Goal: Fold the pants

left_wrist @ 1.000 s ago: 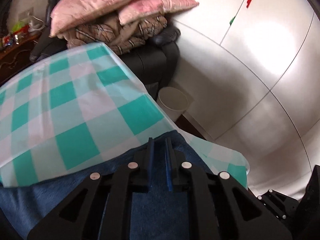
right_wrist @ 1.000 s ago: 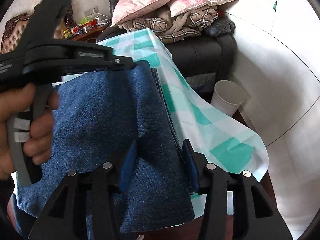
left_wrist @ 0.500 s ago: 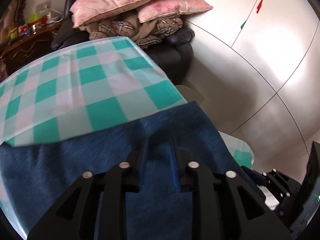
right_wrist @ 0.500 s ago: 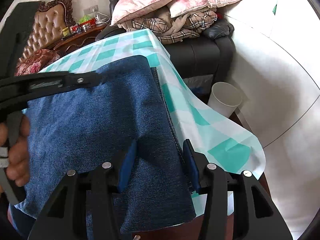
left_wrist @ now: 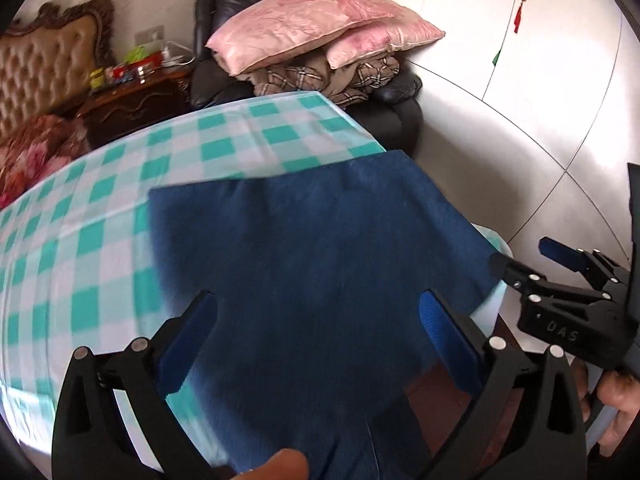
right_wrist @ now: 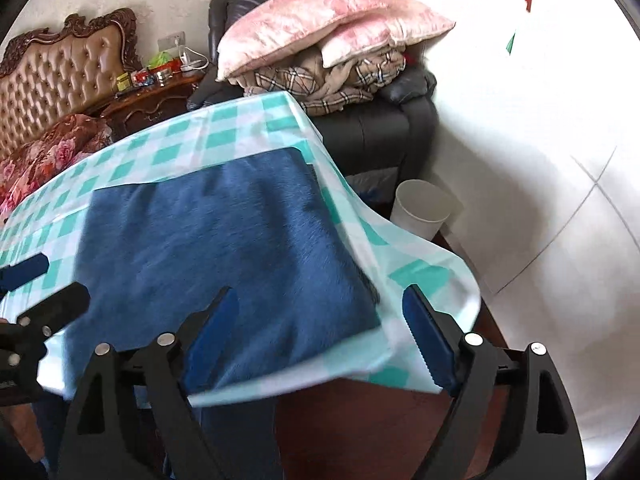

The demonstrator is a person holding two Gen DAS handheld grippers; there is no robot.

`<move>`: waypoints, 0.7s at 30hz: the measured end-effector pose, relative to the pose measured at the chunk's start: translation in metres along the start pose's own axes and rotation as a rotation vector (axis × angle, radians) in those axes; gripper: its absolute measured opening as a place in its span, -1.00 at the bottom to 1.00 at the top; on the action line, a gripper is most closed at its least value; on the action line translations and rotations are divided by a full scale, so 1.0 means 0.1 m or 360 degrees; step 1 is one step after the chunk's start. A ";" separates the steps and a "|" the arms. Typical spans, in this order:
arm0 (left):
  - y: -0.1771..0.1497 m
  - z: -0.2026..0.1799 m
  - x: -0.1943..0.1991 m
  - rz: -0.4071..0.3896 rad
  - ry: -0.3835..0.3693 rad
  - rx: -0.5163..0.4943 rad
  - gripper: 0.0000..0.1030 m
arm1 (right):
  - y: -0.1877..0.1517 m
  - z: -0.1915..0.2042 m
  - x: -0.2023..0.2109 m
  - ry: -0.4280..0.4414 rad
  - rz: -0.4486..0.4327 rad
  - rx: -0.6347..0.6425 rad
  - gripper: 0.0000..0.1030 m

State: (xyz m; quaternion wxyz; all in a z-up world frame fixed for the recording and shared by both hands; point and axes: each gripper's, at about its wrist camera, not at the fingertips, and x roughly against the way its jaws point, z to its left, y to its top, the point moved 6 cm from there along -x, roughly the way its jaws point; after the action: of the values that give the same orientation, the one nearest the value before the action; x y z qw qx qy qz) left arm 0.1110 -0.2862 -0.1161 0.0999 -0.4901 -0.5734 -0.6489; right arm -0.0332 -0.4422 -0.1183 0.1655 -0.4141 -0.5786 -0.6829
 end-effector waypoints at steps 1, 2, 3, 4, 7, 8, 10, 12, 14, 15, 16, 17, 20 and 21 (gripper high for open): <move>-0.06 0.02 0.11 -0.0001 0.0029 0.0018 0.96 | -0.04 0.01 0.09 -0.0008 0.0000 -0.0003 0.62; -0.09 0.02 0.17 -0.0006 0.0051 0.0022 0.96 | -0.08 0.01 0.17 -0.0012 0.0002 -0.0009 0.62; -0.13 0.01 0.27 -0.0021 0.0079 0.0014 0.96 | -0.12 0.01 0.25 -0.0018 0.0003 -0.0013 0.62; -0.16 0.00 0.34 -0.0024 0.0080 0.0008 0.96 | -0.13 0.02 0.29 -0.0025 -0.0002 -0.0012 0.62; -0.23 -0.03 0.47 -0.0013 0.0066 0.0023 0.96 | -0.18 0.04 0.42 -0.0031 -0.0028 -0.0005 0.62; -0.25 -0.03 0.50 -0.0021 0.0088 0.0011 0.96 | -0.18 0.04 0.43 -0.0023 -0.0029 -0.0007 0.62; -0.26 -0.04 0.52 -0.0019 0.0091 0.0007 0.96 | -0.17 0.04 0.43 -0.0025 -0.0033 -0.0008 0.62; -0.26 -0.05 0.54 -0.0024 0.0092 0.0007 0.96 | -0.17 0.05 0.45 -0.0023 -0.0040 -0.0001 0.62; -0.26 -0.06 0.55 -0.0032 0.0095 0.0005 0.96 | -0.16 0.05 0.47 -0.0023 -0.0044 0.0002 0.62; -0.26 -0.06 0.55 -0.0029 0.0092 0.0005 0.96 | -0.16 0.05 0.47 -0.0022 -0.0043 0.0003 0.62; -0.27 -0.06 0.55 -0.0029 0.0092 0.0004 0.96 | -0.16 0.05 0.46 -0.0024 -0.0042 0.0006 0.62; -0.27 -0.07 0.55 -0.0026 0.0090 0.0002 0.96 | -0.17 0.05 0.46 -0.0025 -0.0041 0.0007 0.62; -0.26 -0.10 0.55 -0.0021 0.0087 -0.0002 0.96 | -0.16 0.05 0.46 -0.0023 -0.0042 0.0006 0.62; -0.26 -0.11 0.56 -0.0019 0.0084 -0.0002 0.96 | -0.16 0.05 0.46 -0.0024 -0.0043 0.0005 0.62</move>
State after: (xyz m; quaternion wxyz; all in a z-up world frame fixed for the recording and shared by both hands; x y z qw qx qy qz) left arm 0.0593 -0.2629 -0.0895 0.1108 -0.4692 -0.5731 -0.6627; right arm -0.0706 -0.4210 -0.0940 0.1526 -0.4112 -0.5864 -0.6809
